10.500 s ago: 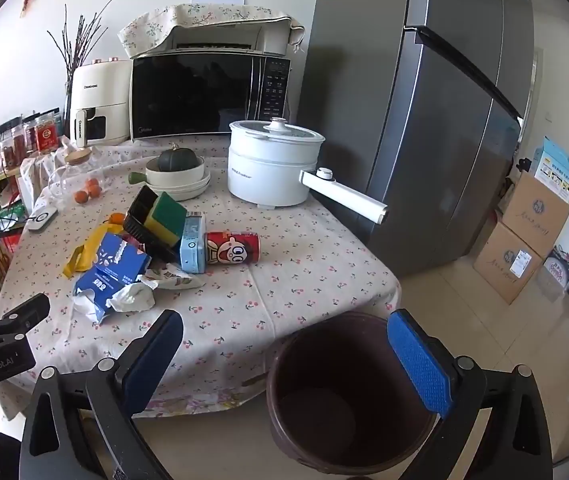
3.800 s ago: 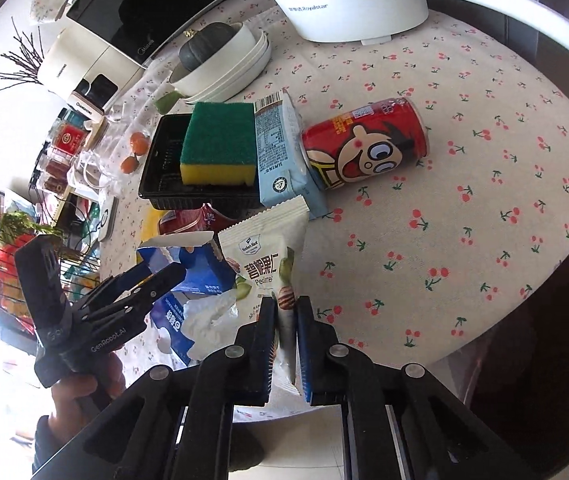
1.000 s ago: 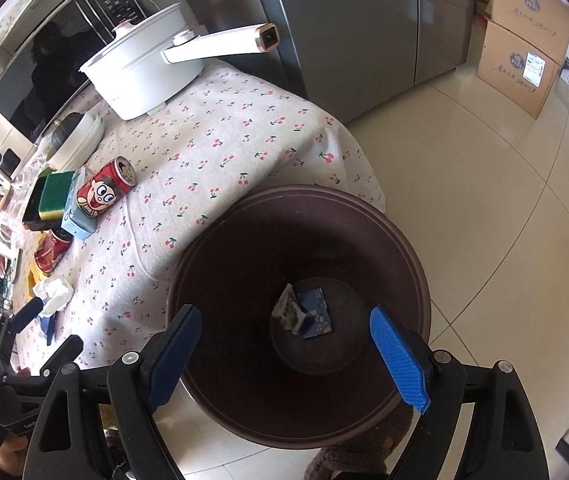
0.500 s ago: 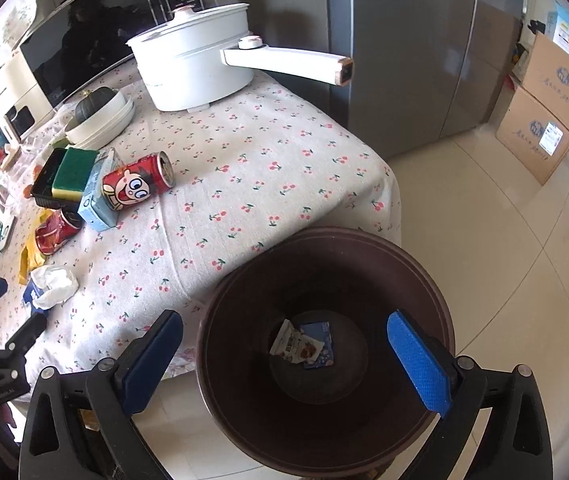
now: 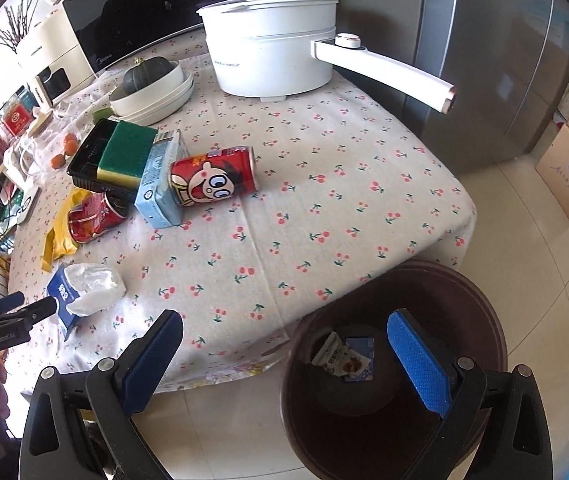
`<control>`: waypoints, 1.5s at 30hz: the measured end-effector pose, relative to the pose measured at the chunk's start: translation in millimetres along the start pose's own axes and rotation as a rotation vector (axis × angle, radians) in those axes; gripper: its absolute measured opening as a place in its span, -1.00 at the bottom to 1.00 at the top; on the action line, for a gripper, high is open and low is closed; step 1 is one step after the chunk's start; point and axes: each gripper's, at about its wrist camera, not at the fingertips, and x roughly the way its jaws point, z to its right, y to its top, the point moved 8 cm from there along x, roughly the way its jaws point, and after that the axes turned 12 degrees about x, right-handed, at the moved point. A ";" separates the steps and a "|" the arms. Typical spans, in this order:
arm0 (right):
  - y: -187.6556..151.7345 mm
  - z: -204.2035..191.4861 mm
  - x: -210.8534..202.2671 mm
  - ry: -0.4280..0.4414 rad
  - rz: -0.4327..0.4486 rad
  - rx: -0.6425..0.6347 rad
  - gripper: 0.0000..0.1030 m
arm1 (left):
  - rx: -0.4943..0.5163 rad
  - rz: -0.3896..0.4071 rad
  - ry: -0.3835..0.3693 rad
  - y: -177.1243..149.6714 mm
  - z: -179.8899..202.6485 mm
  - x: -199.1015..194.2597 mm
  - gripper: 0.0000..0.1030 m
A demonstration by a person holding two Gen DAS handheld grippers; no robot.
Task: Collect trash
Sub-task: 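Grasp the torn blue tissue box again with the left tool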
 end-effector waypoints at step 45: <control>-41.5 -144.5 49.9 0.068 -0.133 -0.291 1.00 | -0.084 0.064 -0.142 -33.8 -47.3 -5.8 -0.27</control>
